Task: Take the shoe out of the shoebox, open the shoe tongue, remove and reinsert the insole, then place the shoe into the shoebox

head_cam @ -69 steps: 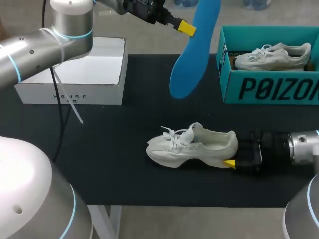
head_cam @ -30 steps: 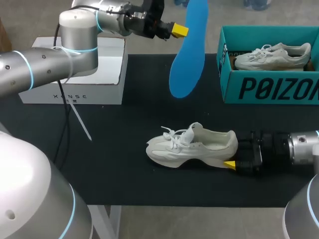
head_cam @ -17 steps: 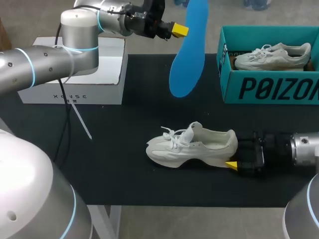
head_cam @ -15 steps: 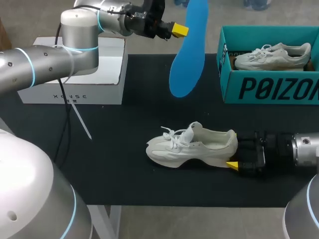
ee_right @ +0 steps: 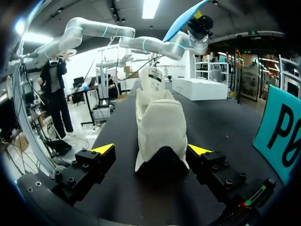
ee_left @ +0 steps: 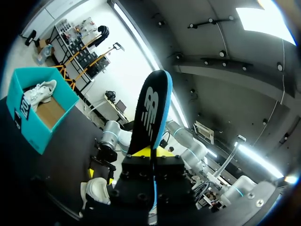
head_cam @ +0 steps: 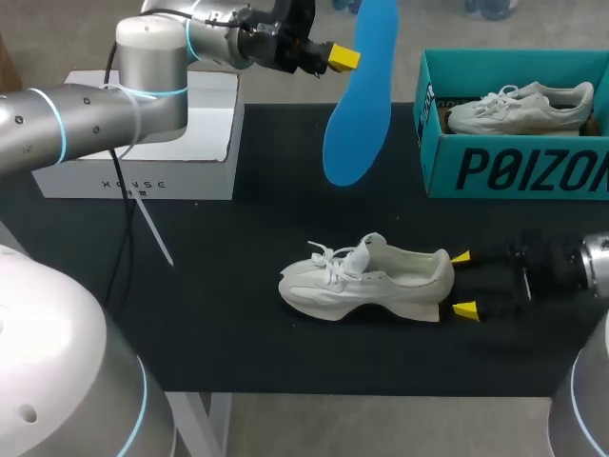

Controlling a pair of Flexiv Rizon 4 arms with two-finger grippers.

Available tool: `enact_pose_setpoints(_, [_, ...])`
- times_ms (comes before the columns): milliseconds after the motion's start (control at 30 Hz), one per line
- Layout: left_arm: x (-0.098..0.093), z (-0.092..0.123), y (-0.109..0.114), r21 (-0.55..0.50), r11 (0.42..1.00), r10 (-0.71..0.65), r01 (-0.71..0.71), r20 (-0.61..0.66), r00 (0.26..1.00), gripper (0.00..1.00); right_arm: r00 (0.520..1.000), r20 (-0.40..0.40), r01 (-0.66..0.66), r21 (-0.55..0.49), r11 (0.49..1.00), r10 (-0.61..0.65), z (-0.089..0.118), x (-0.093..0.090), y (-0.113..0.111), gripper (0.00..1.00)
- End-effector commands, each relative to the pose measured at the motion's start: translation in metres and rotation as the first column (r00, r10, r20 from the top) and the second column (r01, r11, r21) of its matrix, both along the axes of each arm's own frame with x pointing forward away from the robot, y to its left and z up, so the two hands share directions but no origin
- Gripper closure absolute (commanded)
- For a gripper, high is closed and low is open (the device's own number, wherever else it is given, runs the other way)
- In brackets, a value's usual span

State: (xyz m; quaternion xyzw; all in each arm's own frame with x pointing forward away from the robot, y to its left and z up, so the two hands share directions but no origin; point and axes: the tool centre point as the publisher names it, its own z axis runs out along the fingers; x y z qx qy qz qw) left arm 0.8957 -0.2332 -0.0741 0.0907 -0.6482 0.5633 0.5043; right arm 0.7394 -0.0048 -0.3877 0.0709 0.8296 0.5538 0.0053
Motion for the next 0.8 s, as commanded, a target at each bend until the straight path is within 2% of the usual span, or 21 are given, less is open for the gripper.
enact_pose_setpoints(33, [0.001,-0.001,0.0,-0.003,1.0,-0.002,0.002,0.0,1.0,1.0,0.995,-0.104,-0.035,-0.238,0.971,0.01,0.04,0.0,-0.008,0.0])
enact_pose_setpoints(200, [0.001,-0.001,0.0,-0.003,1.0,-0.002,0.002,0.0,1.0,1.0,0.988,-0.15,-0.072,-0.343,0.937,0.021,0.058,0.002,-0.013,0.0])
enact_pose_setpoints(300, [0.001,-0.001,0.0,-0.003,1.0,-0.002,0.002,0.0,1.0,1.0,0.99,-0.137,-0.089,-0.42,0.903,0.034,0.065,0.002,-0.014,0.0])
enact_pose_setpoints(333, [0.001,-0.001,0.0,-0.003,1.0,-0.002,0.002,0.0,1.0,1.0,0.992,-0.116,-0.094,-0.437,0.895,0.048,0.066,0.001,-0.015,0.0])
enact_pose_setpoints(567, [0.001,-0.001,0.0,-0.003,1.0,-0.002,0.002,0.0,1.0,1.0,0.992,-0.109,-0.112,-0.535,0.838,0.063,0.074,0.001,-0.016,0.0])
enact_pose_setpoints(800, [0.001,-0.001,0.0,-0.003,1.0,-0.002,0.002,0.0,1.0,1.0,0.988,-0.092,-0.155,-0.658,0.737,0.126,0.086,-0.004,-0.016,0.0])
